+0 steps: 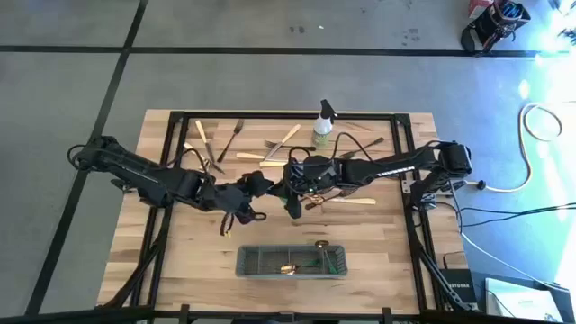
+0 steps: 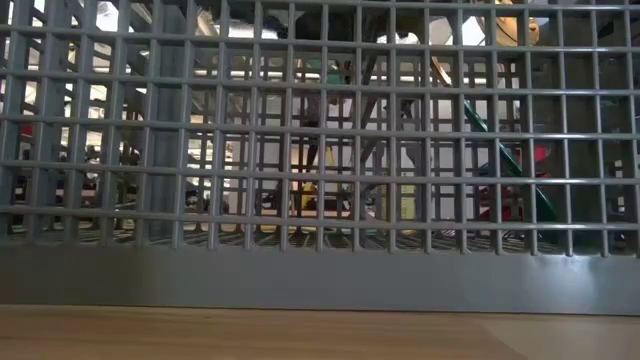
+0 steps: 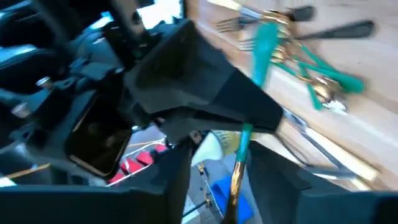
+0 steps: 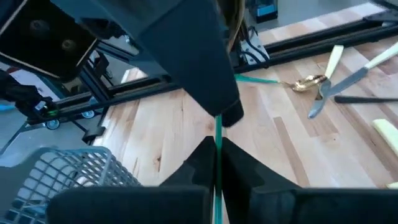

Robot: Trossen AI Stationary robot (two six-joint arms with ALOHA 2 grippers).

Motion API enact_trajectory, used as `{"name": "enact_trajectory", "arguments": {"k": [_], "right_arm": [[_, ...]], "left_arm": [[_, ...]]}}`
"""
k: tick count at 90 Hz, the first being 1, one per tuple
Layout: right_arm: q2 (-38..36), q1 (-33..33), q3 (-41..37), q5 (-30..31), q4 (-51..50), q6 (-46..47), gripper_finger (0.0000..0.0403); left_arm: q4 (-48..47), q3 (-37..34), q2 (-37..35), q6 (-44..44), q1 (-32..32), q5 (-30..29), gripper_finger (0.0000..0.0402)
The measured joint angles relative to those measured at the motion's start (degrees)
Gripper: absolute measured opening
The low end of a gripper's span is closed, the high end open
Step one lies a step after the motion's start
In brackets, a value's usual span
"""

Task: Sort silverware
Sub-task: Put the middle green spoon into the gray cutlery rack

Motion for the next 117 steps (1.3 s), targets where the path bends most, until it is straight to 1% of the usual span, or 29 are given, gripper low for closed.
{"name": "enact_trajectory", "arguments": {"k": [8,17,39,51,61,66,73,81,91,98,107,117], "right_arm": [[-0.79,-0.17,0.0,0.25,0.08,0.0,0.0],[-1.53,-0.39,0.0,0.88,-0.45,0.0,0.0],[-4.14,-0.43,-0.23,3.06,-3.7,-0.07,0.0],[-7.33,-0.41,-1.86,4.0,-4.15,-0.11,0.0],[-11.65,-0.34,-4.91,6.69,-4.13,-0.06,0.0],[-14.11,0.22,-7.09,8.6,-3.55,0.03,0.0],[-17.83,1.33,-10.86,11.29,-0.17,0.54,0.0],[-21.93,3.83,-14.56,13.22,3.74,1.72,0.0],[-25.16,10.17,-16.52,22.09,2.52,2.6,0.0],[-25.88,15.64,-16.57,26.89,1.38,2.21,0.0],[-26.13,22.08,-16.57,31.46,2.11,2.25,0.0],[-26.12,27.69,-16.55,36.58,-1.9,6.11,0.0]], "left_arm": [[3.96,0.0,-0.04,0.24,-0.79,-1.76,0.0167],[5.84,0.0,-0.09,0.53,-1.34,-3.4,0.0178],[6.14,0.02,-0.52,-0.49,-2.2,-6.86,0.018],[6.53,0.02,-1.57,-1.18,-3.94,-10.45,0.018],[6.27,0.02,-3.21,-6.08,-5.8,-13.9,0.018],[6.23,0.02,-4.31,-11.31,-6.66,-14.95,0.018],[5.64,0.02,-5.85,-19.6,-7.48,-14.79,0.018],[4.12,0.02,-7.46,-26.73,-7.69,-12.17,0.018],[3.49,-0.48,-9.24,-32.73,-7.38,-10.03,0.018],[2.8,-0.48,-9.85,-36.1,-6.7,-8.66,0.018],[2.68,-0.48,-10.12,-39.82,-5.51,-6.69,0.018],[2.51,-0.5,-10.1,-42.69,-4.19,-4.27,0.018]]}}
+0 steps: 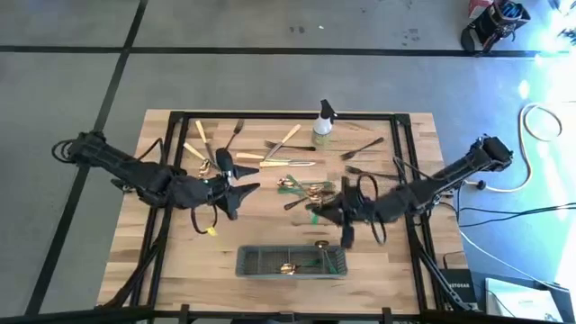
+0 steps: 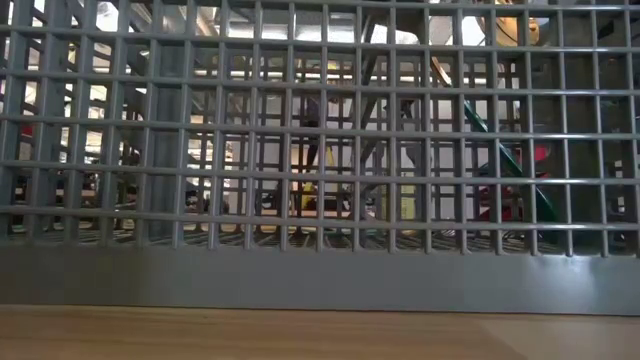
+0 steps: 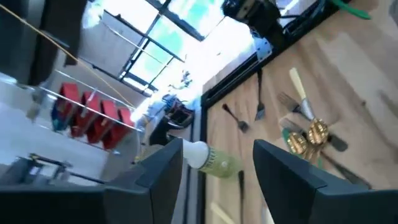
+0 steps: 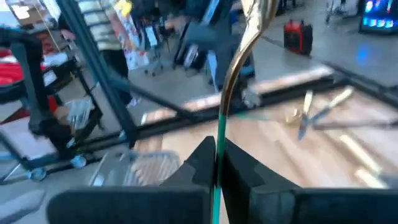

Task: Sort silverware
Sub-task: Put the middle green spoon into the gray cutlery rack

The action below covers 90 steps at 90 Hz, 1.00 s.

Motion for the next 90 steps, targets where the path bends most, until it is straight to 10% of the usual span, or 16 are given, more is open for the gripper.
{"name": "enact_trajectory", "arguments": {"k": [90], "right_arm": [[3.61,14.36,0.02,5.95,-9.2,18.49,0.0]], "left_arm": [[0.35,-0.07,0.22,-3.27,13.85,18.06,0.018]]}}
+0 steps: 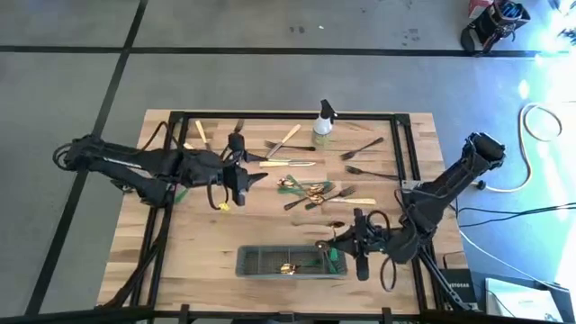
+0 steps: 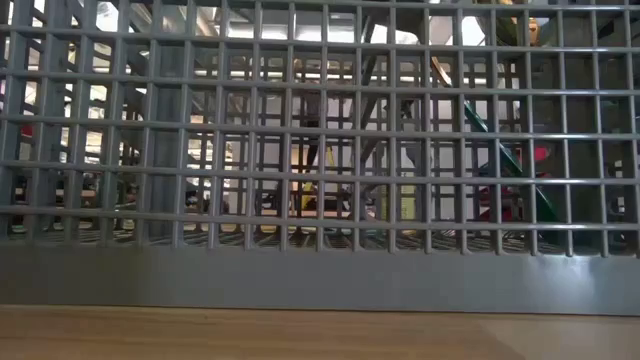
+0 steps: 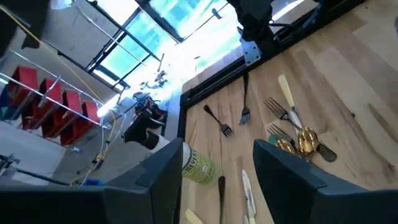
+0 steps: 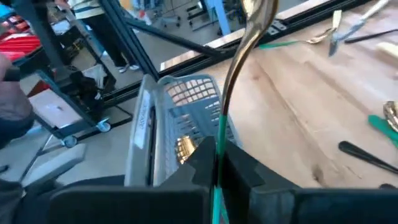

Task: Sort silverware
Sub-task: Put the middle green spoon into the gray cutlery rack

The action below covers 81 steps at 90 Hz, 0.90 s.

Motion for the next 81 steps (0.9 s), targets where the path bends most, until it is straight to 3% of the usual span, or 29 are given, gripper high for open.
{"name": "enact_trajectory", "arguments": {"k": [24,81], "right_arm": [[3.08,-0.44,0.0,-6.99,-0.45,2.18,0.0],[6.75,-0.39,-1.15,-7.1,-0.37,2.65,0.0001]], "left_arm": [[-0.27,0.0,0.0,0.09,0.87,0.28,0.018],[-1.39,0.0,0.0,0.04,0.82,0.69,0.018]]}}
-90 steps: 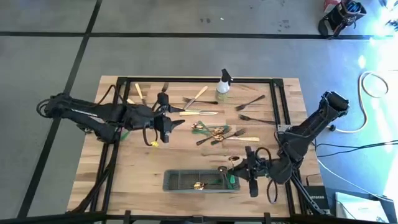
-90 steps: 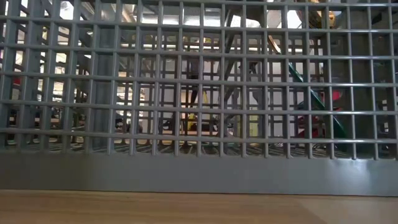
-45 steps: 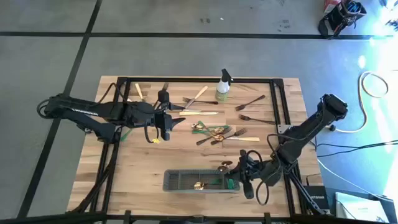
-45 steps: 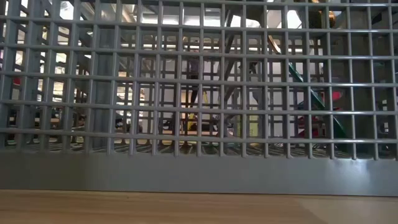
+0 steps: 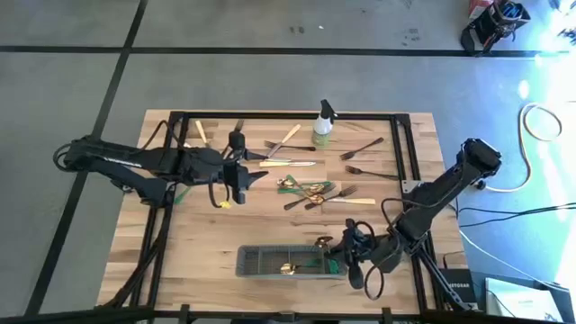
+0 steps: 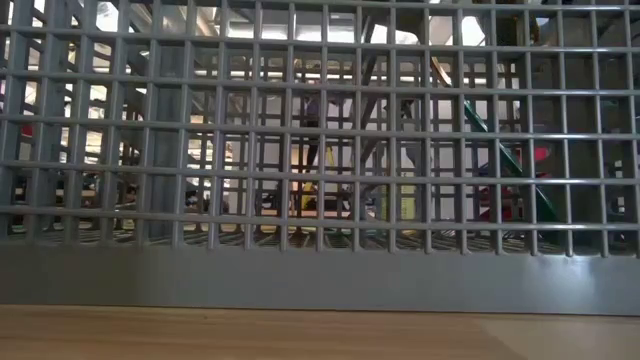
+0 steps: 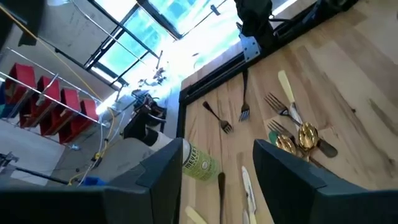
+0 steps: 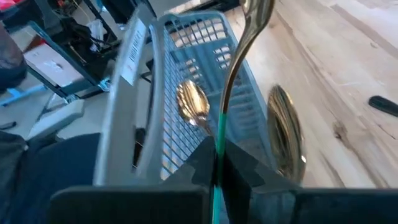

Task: Sort silverware
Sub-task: Put the middle green spoon into the gray cutlery rack

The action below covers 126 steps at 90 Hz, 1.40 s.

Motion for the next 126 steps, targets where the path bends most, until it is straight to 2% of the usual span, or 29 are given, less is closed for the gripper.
{"name": "enact_trajectory", "arguments": {"k": [11,28,100,126], "right_arm": [[0.0,0.0,-1.67,-0.41,0.1,1.39,0.0001],[0.0,0.0,-2.76,-0.4,0.55,2.67,0.0001],[0.0,0.0,-2.76,-1.23,0.0,2.34,0.0001],[-0.02,0.0,-2.76,-0.76,0.02,2.26,0.0036]], "left_arm": [[-0.41,0.0,0.0,-0.73,0.0,0.05,0.018],[-0.12,0.0,0.0,-1.49,0.0,3.28,0.018],[0.12,0.0,0.02,-1.53,-0.02,3.41,0.018],[0.12,0.0,0.02,-1.53,-0.02,3.39,0.018]]}}
